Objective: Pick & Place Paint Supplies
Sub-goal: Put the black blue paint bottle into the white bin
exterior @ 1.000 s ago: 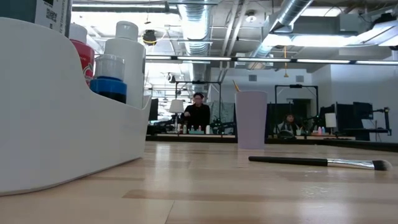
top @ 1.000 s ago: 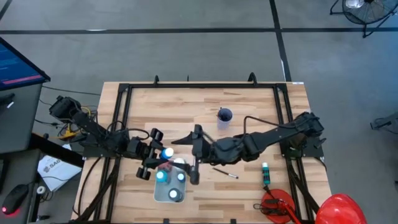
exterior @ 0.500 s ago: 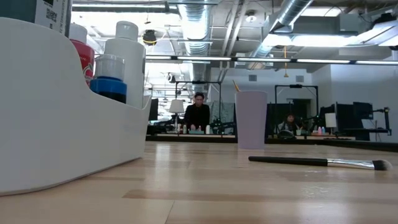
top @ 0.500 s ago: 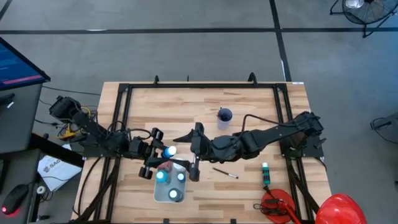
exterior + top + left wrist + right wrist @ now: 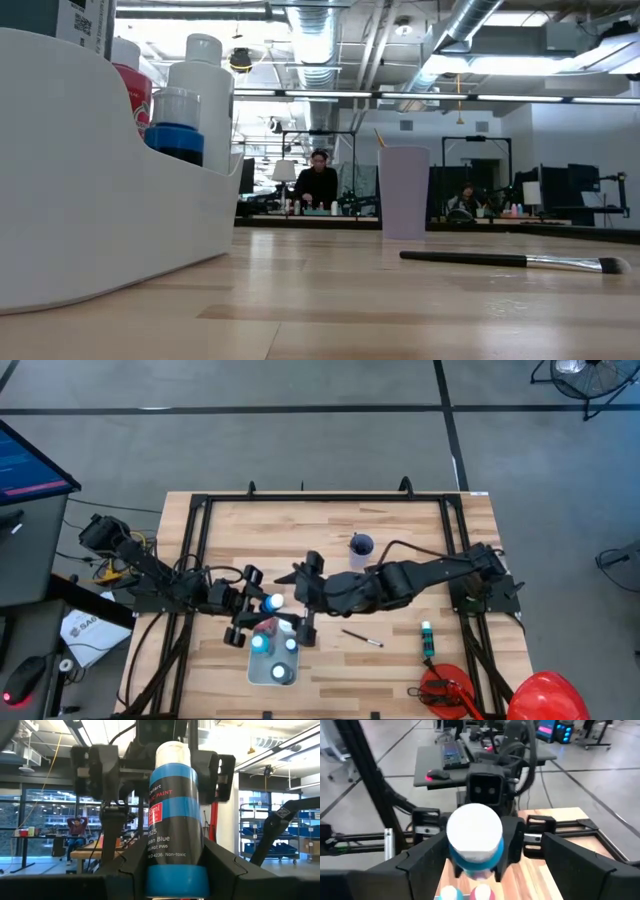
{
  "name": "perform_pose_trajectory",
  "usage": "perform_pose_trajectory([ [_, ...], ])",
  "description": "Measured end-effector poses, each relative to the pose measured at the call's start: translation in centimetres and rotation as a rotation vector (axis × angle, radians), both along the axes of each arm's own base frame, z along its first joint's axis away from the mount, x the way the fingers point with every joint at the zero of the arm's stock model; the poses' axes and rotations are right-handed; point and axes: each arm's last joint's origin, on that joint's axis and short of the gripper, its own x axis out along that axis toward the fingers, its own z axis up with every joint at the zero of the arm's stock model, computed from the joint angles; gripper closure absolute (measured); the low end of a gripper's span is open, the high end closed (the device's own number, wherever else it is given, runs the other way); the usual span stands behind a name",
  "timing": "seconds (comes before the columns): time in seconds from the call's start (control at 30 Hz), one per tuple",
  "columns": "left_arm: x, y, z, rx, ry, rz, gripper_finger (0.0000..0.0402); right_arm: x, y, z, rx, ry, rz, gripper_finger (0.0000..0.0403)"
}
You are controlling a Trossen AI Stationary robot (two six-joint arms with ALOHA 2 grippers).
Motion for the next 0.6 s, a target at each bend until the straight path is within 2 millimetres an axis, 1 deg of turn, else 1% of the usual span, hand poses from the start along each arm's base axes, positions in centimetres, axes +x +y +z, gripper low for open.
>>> perform_pose_trajectory([
  [0.1,0.0,0.0,0.0,-0.002,0.001,-0.001,0.0269,0.1,0.1,0.7,-0.003,0.012,0.007,0.0092],
  [0.27,0.0,0.0,0.0,-0.002,0.002,-0.001,0.0269,1.5,0.6,-0.8,-0.024,0.071,0.029,0.0092],
  [0.37,0.0,0.0,0.0,-0.002,0.002,-0.001,0.0269,1.6,0.7,-0.5,-0.023,0.055,0.032,0.0095],
  [0.6,0.0,0.0,0.0,-0.001,0.004,-0.001,0.0269,1.6,0.7,-0.7,-0.027,0.07,0.035,0.0132],
])
